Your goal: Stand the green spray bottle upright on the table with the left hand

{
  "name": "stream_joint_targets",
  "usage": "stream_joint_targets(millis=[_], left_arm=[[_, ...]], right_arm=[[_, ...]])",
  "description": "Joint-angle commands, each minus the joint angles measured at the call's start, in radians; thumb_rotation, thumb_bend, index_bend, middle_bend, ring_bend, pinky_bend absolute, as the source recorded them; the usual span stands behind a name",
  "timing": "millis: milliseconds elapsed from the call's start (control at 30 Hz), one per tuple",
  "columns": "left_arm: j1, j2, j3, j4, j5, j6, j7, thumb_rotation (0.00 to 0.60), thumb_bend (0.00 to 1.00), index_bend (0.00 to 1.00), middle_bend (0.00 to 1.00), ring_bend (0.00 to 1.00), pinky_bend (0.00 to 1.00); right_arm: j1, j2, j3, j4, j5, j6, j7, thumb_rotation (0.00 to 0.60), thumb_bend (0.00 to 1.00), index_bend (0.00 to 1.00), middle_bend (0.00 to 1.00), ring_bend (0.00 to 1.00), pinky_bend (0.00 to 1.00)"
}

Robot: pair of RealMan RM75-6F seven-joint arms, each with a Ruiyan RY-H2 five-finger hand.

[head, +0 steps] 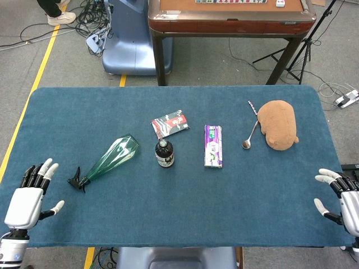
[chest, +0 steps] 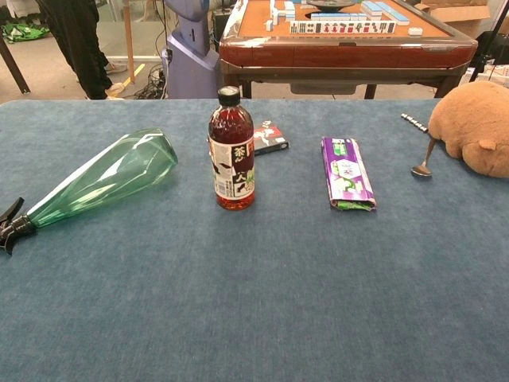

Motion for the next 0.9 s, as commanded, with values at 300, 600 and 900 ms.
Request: stream_joint_targets(millis=[300,600,900], left_arm=[[-0.092,0.03,-0.017,0.023,0.006,-0.127,-0.1,0.6,0.22,0.01,0.0,0.0,0.0],[-0.237,0.058,-0.036,0.049,0.085,-0.28,-0.216,0.6,0.22,0.07,0.0,0.0,0.0],[-0.405,0.03,-0.052,0.121,0.145,-0.441,-0.339,0.216,0.21,0.12,0.0,0.0,0.0]], right_arm=[[0.002,0.018,0.006,-0.03,-0.008,0.009,-0.031,0.6,0.27,0.32,0.25,0.18,0.29],[-0.002,0.023,0.003,-0.048,-0.016,0.017,-0.048,0.6,0.27,0.32,0.25,0.18,0.29],[-0.014,0.033,0.001,-0.062,-0.016,0.034,-0.062,0.6,0.27,0.32,0.25,0.18,0.29]])
